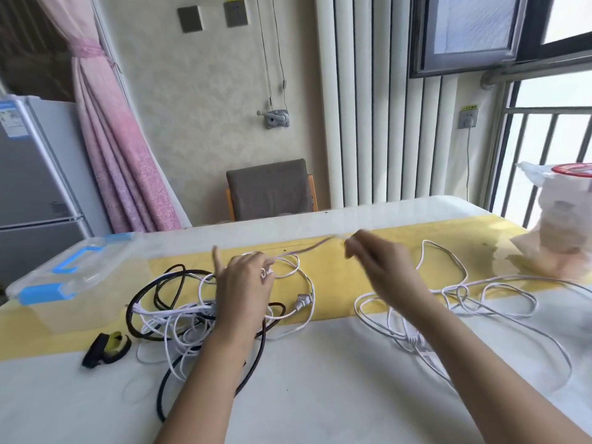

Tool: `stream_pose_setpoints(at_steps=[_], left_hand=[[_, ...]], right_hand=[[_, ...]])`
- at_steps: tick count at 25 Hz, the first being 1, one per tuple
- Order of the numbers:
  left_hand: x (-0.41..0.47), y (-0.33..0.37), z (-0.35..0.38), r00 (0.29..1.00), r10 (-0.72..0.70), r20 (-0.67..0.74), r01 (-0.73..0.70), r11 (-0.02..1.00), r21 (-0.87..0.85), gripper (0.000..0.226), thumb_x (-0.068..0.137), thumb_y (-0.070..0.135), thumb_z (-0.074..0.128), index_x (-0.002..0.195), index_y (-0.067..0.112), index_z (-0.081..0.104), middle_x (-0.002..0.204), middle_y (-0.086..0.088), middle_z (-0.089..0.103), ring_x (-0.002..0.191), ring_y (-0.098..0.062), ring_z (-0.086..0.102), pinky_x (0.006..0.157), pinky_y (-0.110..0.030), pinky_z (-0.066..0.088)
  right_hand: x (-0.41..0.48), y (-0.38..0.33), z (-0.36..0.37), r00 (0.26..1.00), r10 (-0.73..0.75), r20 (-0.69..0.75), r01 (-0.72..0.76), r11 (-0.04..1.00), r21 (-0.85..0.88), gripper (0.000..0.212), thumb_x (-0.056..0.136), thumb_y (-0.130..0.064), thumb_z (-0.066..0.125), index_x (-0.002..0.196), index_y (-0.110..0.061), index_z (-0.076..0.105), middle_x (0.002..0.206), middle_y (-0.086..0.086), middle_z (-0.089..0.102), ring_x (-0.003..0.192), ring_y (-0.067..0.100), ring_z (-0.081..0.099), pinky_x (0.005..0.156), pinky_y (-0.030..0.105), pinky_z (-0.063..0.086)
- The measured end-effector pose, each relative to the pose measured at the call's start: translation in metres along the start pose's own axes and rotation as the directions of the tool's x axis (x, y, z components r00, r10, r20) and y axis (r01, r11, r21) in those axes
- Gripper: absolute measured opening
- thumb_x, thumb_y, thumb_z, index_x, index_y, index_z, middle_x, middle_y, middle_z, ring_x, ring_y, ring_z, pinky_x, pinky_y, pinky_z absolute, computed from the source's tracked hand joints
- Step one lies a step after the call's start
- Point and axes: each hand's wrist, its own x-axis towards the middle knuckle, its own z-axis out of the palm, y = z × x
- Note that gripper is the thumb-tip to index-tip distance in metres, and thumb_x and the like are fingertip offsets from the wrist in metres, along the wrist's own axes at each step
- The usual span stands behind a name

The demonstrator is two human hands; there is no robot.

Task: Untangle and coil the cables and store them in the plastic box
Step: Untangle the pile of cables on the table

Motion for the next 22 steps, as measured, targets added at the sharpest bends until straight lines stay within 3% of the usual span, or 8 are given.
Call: stream_pose_setpoints(at_steps=[4,6,8,12,15,18,20,22], left_hand=[[0.004,-0.032,-0.013,0.973,-0.213,-0.093,0.217,0.976,0.03,0.006,0.08,0.012,0.07,0.085,0.014,0.07,0.079,-0.005,0.072,0.079,-0.031,0.063,0.113,-0.052,0.013],[0.005,-0.031,-0.018,0.975,-0.199,-0.096,0.192,0.978,-0.08,0.005,0.084,0.007,0.065,0.085,0.009,0.07,0.077,-0.01,0.071,0.078,-0.036,0.06,0.111,-0.052,0.023],[0.003,-0.02,-0.018,0.991,-0.121,-0.049,0.108,0.972,-0.21,0.012,0.086,0.001,0.062,0.091,0.006,0.071,0.083,-0.009,0.072,0.087,-0.035,0.06,0.104,-0.043,0.038],[-0.001,0.005,-0.011,0.995,0.063,0.071,-0.034,0.936,-0.351,0.026,0.087,0.02,0.052,0.104,0.016,0.071,0.086,0.004,0.071,0.078,-0.015,0.063,0.071,-0.024,0.044],[-0.002,0.012,-0.007,0.99,0.13,0.063,-0.095,0.915,-0.393,0.028,0.087,0.025,0.05,0.104,0.017,0.071,0.088,0.008,0.069,0.079,-0.012,0.062,0.073,-0.029,0.047],[-0.003,0.018,-0.007,0.969,0.239,0.056,-0.192,0.88,-0.433,0.024,0.09,0.026,0.052,0.102,0.018,0.071,0.083,0.016,0.064,0.074,-0.005,0.06,0.071,-0.026,0.047],[-0.004,0.018,-0.006,0.965,0.242,0.098,-0.18,0.888,-0.422,0.025,0.089,0.031,0.05,0.099,0.02,0.071,0.082,0.014,0.066,0.075,-0.008,0.061,0.07,-0.03,0.048],[-0.004,0.019,-0.005,0.967,0.174,0.184,-0.096,0.924,-0.371,0.021,0.086,0.029,0.052,0.096,0.024,0.07,0.08,0.011,0.067,0.078,-0.013,0.061,0.072,-0.034,0.049]], right_hand=[[0.019,0.033,-0.053,0.765,0.361,-0.533,-0.264,0.931,0.251,0.029,0.094,-0.025,0.04,0.078,-0.015,0.062,0.06,-0.002,0.049,0.058,0.017,0.043,0.062,0.031,0.034],[0.017,0.05,-0.064,0.727,0.461,-0.509,-0.429,0.884,0.187,0.031,0.096,-0.017,0.039,0.098,-0.005,0.068,0.075,0.008,0.058,0.071,0.026,0.051,0.066,0.031,0.034],[0.013,0.057,-0.053,0.763,0.463,-0.451,-0.556,0.826,-0.093,0.036,0.091,-0.003,0.042,0.122,-0.003,0.059,0.109,0.021,0.06,0.099,0.035,0.052,0.081,0.036,0.037],[0.006,0.027,-0.005,0.976,0.068,-0.209,-0.139,0.927,-0.349,0.069,0.068,0.004,0.042,0.136,-0.003,0.044,0.143,0.02,0.038,0.135,0.037,0.028,0.117,0.037,0.014],[-0.004,0.001,0.026,0.97,-0.175,0.167,0.209,0.955,-0.21,0.066,0.073,-0.012,0.04,0.139,-0.014,0.042,0.149,0.001,0.033,0.144,0.018,0.013,0.117,0.022,-0.005],[-0.014,0.001,0.047,0.911,-0.275,0.308,0.318,0.943,-0.098,0.037,0.089,-0.026,0.049,0.123,-0.013,0.05,0.126,-0.002,0.054,0.129,0.009,0.037,0.116,0.027,0.015],[-0.013,0.001,0.043,0.93,-0.194,0.313,0.204,0.979,0.002,0.015,0.095,-0.031,0.052,0.096,-0.016,0.053,0.083,-0.013,0.058,0.081,0.003,0.05,0.083,0.024,0.041],[-0.008,-0.001,0.034,0.944,-0.106,0.313,0.096,0.994,0.047,0.021,0.096,-0.029,0.051,0.079,-0.019,0.052,0.059,-0.013,0.051,0.06,0.007,0.044,0.055,0.019,0.033]])
